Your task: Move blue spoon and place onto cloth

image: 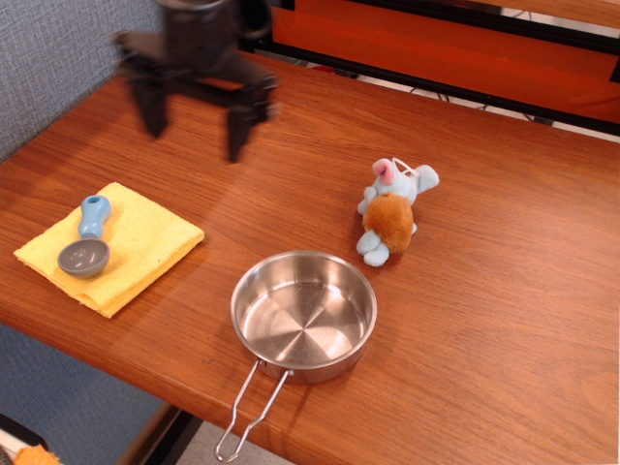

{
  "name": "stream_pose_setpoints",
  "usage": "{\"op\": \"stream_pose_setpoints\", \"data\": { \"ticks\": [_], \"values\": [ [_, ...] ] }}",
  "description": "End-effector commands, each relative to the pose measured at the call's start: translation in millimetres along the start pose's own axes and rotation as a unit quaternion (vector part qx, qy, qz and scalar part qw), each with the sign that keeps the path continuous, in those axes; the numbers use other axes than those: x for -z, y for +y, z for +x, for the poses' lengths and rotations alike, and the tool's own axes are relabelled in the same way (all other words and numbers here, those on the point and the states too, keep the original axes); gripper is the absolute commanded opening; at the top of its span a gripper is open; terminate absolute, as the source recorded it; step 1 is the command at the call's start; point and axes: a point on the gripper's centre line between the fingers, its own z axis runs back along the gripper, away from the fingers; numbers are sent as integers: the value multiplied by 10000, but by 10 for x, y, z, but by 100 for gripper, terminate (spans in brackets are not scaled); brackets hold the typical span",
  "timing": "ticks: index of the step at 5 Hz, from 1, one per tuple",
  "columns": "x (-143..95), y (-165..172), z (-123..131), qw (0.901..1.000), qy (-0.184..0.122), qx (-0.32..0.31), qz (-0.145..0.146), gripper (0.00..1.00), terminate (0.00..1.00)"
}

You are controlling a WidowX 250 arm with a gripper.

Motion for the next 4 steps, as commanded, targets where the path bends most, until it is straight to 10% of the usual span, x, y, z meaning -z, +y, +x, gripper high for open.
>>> {"op": "stream_pose_setpoints", "data": {
  "ticks": [1, 4],
  "values": [
    [-248, -899, -136, 9788, -532, 1737, -948, 100, 0],
    [-516, -1709, -446, 9664, -796, 2059, -1319, 100, 0]
  ]
}}
